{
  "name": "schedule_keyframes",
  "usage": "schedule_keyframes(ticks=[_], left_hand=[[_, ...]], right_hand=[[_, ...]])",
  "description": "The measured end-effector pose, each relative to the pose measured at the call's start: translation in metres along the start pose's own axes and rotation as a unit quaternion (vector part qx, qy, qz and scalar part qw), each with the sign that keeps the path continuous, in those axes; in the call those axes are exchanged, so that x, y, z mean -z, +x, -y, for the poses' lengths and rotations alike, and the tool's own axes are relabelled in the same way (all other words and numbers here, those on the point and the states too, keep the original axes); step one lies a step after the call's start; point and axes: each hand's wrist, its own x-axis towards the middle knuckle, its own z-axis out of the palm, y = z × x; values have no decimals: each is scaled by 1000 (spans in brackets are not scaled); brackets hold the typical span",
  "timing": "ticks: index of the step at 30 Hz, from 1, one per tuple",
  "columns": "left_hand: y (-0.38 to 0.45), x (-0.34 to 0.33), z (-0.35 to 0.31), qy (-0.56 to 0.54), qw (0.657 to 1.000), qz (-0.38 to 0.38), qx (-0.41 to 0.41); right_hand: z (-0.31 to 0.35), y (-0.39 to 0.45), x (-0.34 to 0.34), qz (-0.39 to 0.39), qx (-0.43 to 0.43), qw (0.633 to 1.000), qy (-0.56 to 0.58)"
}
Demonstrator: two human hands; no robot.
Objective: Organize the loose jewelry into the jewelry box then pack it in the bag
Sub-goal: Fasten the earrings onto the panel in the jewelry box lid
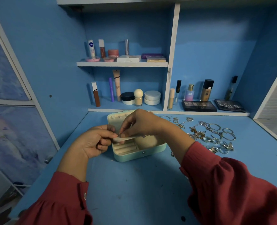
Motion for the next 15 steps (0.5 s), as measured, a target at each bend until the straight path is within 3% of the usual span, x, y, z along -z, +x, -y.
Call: schedule_keyframes(ticks=[4,15], left_hand=[[-1,0,-1,0,1000,0,2],[8,5,4,9,1000,-2,-1]], right_hand=[[9,2,3,3,22,994,-111],[16,8,8,38,57,976,-208]])
